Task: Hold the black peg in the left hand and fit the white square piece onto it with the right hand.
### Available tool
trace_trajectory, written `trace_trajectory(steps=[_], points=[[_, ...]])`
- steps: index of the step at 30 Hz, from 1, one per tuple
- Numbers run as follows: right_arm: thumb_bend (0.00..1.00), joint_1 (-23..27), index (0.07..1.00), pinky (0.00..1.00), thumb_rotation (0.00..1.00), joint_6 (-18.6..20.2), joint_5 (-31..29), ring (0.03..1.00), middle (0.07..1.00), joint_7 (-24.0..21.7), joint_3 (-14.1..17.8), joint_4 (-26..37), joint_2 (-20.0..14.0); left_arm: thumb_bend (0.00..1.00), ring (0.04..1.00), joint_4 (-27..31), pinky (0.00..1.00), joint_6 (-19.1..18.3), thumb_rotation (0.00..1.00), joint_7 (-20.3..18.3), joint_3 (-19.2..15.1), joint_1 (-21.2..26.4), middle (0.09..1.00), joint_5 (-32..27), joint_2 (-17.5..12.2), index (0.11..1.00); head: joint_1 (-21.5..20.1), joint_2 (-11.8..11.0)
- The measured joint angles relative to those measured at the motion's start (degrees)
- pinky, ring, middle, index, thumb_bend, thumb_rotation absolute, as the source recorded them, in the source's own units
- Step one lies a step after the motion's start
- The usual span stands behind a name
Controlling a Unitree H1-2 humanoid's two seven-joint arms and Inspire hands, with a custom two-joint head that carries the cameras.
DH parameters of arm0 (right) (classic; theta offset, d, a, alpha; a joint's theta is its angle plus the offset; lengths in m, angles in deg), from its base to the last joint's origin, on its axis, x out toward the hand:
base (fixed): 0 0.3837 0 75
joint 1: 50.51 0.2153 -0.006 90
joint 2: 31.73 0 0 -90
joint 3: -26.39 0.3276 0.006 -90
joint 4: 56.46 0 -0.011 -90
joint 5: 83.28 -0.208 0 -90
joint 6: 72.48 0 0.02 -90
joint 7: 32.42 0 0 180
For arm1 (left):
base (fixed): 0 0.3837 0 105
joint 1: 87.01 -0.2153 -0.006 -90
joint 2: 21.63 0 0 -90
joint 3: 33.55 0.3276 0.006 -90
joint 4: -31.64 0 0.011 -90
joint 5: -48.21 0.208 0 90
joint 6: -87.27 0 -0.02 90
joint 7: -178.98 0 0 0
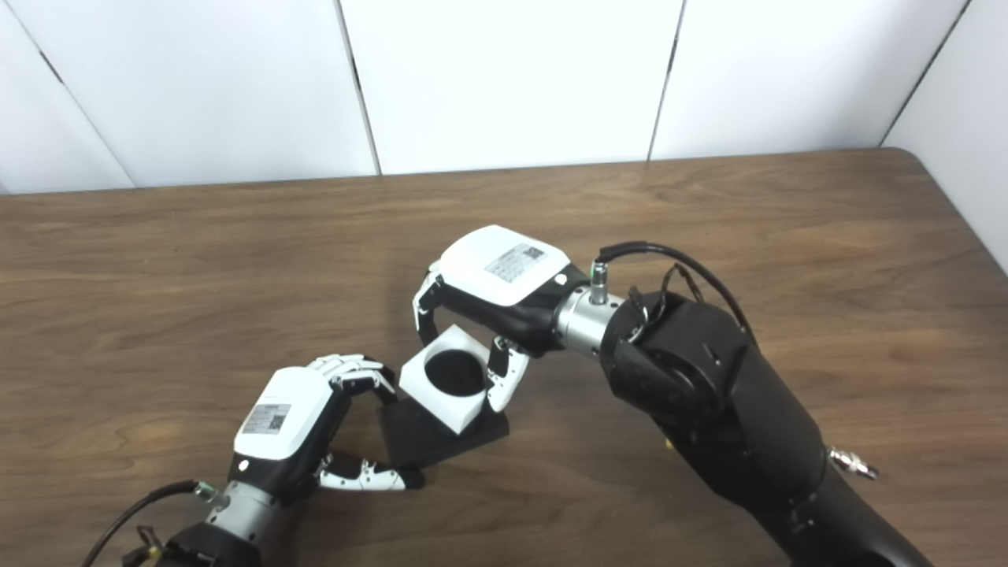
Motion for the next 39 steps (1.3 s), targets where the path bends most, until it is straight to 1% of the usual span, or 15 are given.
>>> trace_trajectory(steps=[9, 10, 11, 12, 13, 16, 20, 25, 29, 32, 33, 34, 36, 37, 39], points=[[0.52, -0.2, 0.490, 0.92, 0.15, -0.1, 2.6, 0.876, 0.771, -2.3, -0.6, 0.0, 0.9, 0.52, 0.792, 0.1, 0.82, -0.4, 0.05, 0.0, 0.3, 0.1, 0.737, 0.1, 0.0, 0.487, 0.2, 0.1], [0.72, -0.2, 0.562, 0.92, 0.21, -0.1, 3.0, 0.878, 0.776, -2.8, -0.7, 0.0, 1.0, 0.52, 0.793, 0.1, 0.82, -0.4, 0.05, 0.0, 0.4, 0.1, 0.737, 0.1, 0.0, 0.487, 0.2, 0.1], [0.85, -0.2, 0.625, 0.91, 0.29, -0.1, 3.3, 0.880, 0.789, -3.2, -0.8, 0.0, 1.0, 0.52, 0.794, 0.1, 0.82, -0.4, 0.05, -0.1, 0.4, 0.1, 0.738, 0.1, 0.0, 0.487, 0.2, 0.1], [0.94, -0.2, 0.693, 0.91, 0.38, -0.2, 3.7, 0.887, 0.812, -3.5, -0.9, 0.0, 1.0, 0.52, 0.795, 0.1, 0.82, -0.5, 0.05, -0.2, 0.4, 0.2, 0.739, 0.1, 0.0, 0.487, 0.3, 0.1], [0.96, -0.2, 0.736, 0.92, 0.43, -0.2, 4.3, 0.898, 0.833, -4.3, -0.9, 0.0, 0.9, 0.52, 0.795, 0.2, 0.82, -0.5, 0.05, -0.3, 0.4, 0.2, 0.739, 0.2, 0.0, 0.487, 0.3, 0.1], [0.96, -0.2, 0.835, 0.96, 0.49, -0.2, 5.0, 0.941, 0.890, -6.6, -0.8, 0.3, 0.8, 0.52, 0.795, 0.2, 0.82, -0.6, 0.05, -0.6, 0.4, 0.2, 0.740, 0.2, 0.0, 0.487, 0.3, 0.1], [1.00, -0.2, 0.916, 0.99, 0.58, -0.2, 5.5, 0.986, 0.941, -8.4, -0.4, 0.7, 0.8, 0.52, 0.797, 0.3, 0.82, -0.7, 0.05, -0.7, 0.4, 0.2, 0.740, 0.3, 0.1, 0.487, 0.3, 0.1], [1.00, -0.3, 0.934, 1.00, 0.68, -0.1, 5.6, 0.995, 0.946, -8.8, 1.7, 2.0, 0.8, 0.52, 0.794, 0.3, 0.82, -0.7, 0.05, -0.8, 0.4, 0.2, 0.738, 0.3, 0.1, 0.487, 0.3, 0.1], [0.92, -1.0, 0.936, 1.00, 0.81, -0.1, 5.6, 0.983, 0.935, -8.8, 3.0, 2.1, 1.0, 0.52, 0.789, 0.4, 0.82, -0.9, 0.06, -0.9, 0.4, 0.2, 0.734, 0.5, 0.3, 0.487, 0.4, 0.2], [0.88, -2.0, 0.925, 1.00, 0.83, -0.1, 5.7, 0.976, 0.928, -8.8, 4.0, 2.1, 1.0, 0.52, 0.767, 0.5, 0.80, -1.0, 0.09, -0.8, 0.3, 0.2, 0.719, 0.6, 0.5, 0.493, 0.4, 0.2], [0.87, -2.3, 0.920, 1.00, 0.84, -0.2, 5.8, 0.976, 0.925, -8.8, 4.2, 2.1, 1.0, 0.66, 0.762, 0.5, 0.79, -1.1, 0.27, -0.8, 0.2, 0.2, 0.721, 1.0, 0.7, 0.568, 0.4, 0.2], [0.86, -2.6, 0.912, 1.00, 0.85, -0.2, 5.9, 0.977, 0.921, -8.7, 4.4, 2.1, 0.9, 0.79, 0.758, 0.5, 0.79, -1.3, 0.42, -0.7, 0.1, 0.1, 0.726, 1.4, 1.1, 0.656, 0.4, 0.2], [0.85, -3.3, 0.899, 1.00, 0.86, -0.5, 5.9, 0.973, 0.910, -8.1, 4.8, 2.1, 0.9, 0.93, 0.739, 0.4, 0.76, -1.8, 0.57, 0.0, -0.2, 0.0, 0.731, 1.8, 2.0, 0.761, 0.6, 0.1], [0.85, -3.8, 0.895, 1.00, 0.87, -0.8, 5.9, 0.972, 0.907, -7.4, 5.0, 2.1, 0.9, 0.97, 0.732, 0.4, 0.76, -2.0, 0.61, 0.5, -0.4, -0.2, 0.731, 1.8, 2.7, 0.790, 0.6, 0.1], [0.84, -4.6, 0.890, 1.00, 0.87, -1.4, 6.0, 0.972, 0.904, -6.6, 5.4, 2.1, 0.8, 0.99, 0.735, 0.4, 0.74, -2.5, 0.70, 1.2, -1.0, -0.6, 0.754, 1.5, 3.8, 0.876, 0.7, 0.1]])
